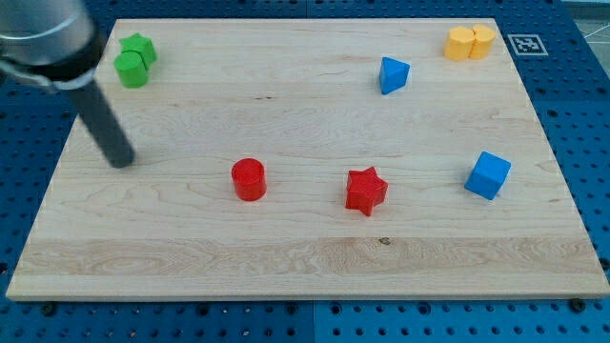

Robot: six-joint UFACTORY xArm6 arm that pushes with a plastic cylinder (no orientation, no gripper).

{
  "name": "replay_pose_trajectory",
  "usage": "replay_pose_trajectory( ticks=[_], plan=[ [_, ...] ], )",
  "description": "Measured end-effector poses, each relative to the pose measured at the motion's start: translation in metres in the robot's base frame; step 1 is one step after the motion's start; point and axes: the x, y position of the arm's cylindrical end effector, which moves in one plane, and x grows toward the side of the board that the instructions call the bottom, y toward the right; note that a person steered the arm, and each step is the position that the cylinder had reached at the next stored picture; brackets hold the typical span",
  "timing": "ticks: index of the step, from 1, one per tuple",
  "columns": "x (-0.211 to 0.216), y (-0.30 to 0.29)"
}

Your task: Push the red circle slightly right

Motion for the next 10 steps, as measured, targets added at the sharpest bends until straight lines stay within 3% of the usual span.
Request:
replay_pose_trajectory(
  ticks=[1, 2, 10],
  plan=[
    [-0.001, 0.010],
    [0.025, 0.040],
    [0.052, 0.193]
  ],
)
